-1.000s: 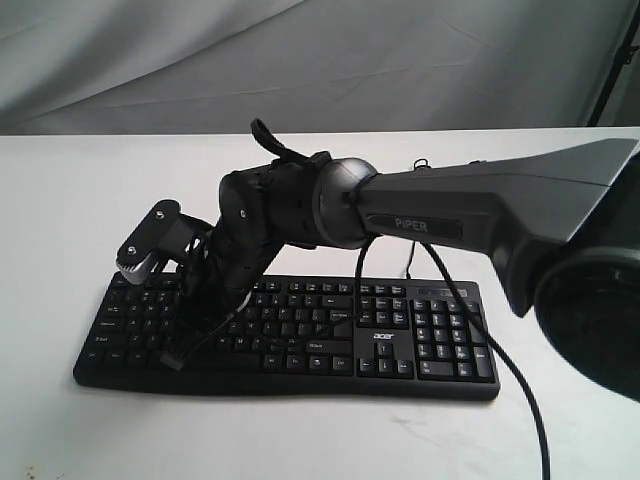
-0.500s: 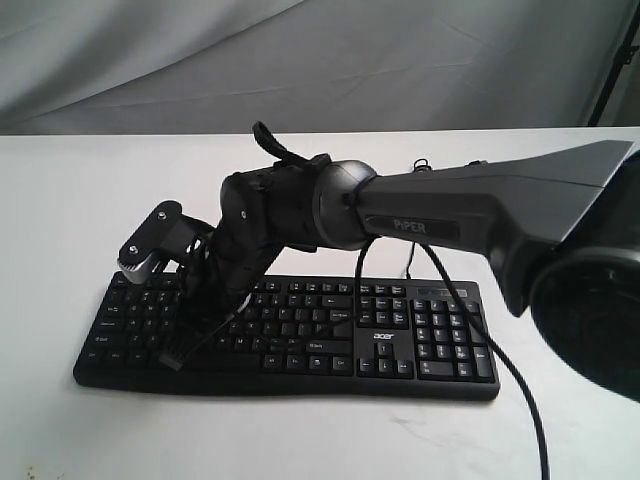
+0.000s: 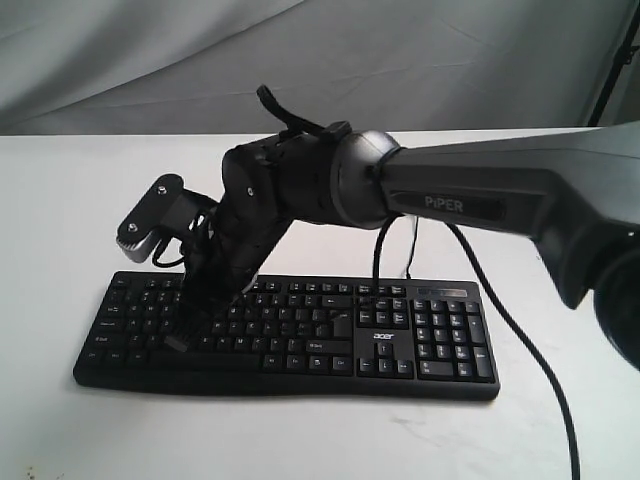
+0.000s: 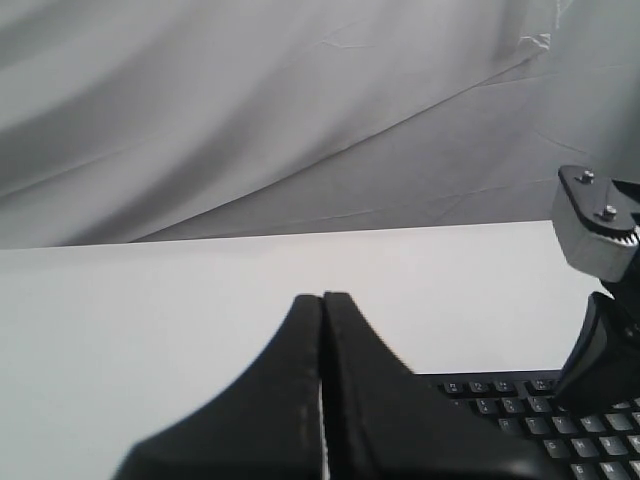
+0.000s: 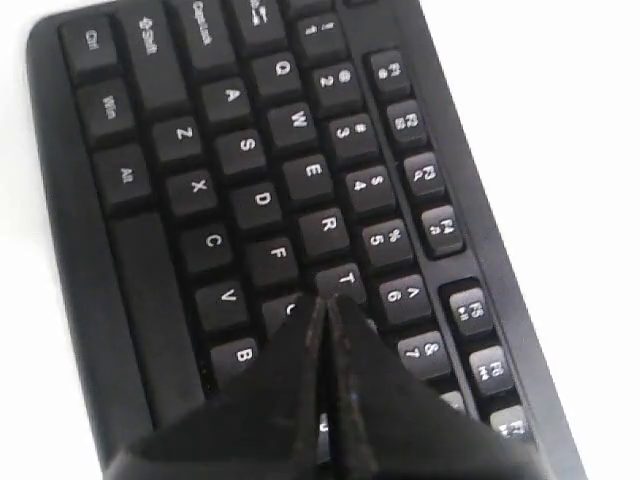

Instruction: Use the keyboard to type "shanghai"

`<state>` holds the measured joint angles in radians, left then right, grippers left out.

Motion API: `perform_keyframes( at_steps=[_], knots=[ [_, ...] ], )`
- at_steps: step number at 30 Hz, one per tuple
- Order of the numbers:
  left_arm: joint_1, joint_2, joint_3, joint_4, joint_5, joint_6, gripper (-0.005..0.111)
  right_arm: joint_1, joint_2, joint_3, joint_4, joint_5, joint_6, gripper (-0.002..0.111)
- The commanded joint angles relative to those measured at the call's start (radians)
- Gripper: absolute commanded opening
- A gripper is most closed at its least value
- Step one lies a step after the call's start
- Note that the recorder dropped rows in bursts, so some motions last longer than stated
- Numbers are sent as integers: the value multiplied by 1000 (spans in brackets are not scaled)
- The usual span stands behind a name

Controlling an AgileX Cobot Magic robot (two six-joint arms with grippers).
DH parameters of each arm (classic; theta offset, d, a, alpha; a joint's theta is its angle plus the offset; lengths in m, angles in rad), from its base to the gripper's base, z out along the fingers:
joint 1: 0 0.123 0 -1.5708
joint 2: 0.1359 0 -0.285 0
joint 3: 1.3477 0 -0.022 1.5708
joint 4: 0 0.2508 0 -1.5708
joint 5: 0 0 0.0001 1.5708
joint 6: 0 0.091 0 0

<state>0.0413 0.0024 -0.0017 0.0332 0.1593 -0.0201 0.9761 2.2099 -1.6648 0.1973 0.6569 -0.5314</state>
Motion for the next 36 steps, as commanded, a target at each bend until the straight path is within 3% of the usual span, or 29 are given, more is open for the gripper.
perform_keyframes(
  at_steps=[1, 36],
  knots=[
    [-6, -2, 2, -7, -5, -3, 0, -3, -8, 51, -4, -37, 1, 0],
    [-6, -2, 2, -7, -5, -3, 0, -11, 25, 59, 36, -57, -18, 0]
  ],
)
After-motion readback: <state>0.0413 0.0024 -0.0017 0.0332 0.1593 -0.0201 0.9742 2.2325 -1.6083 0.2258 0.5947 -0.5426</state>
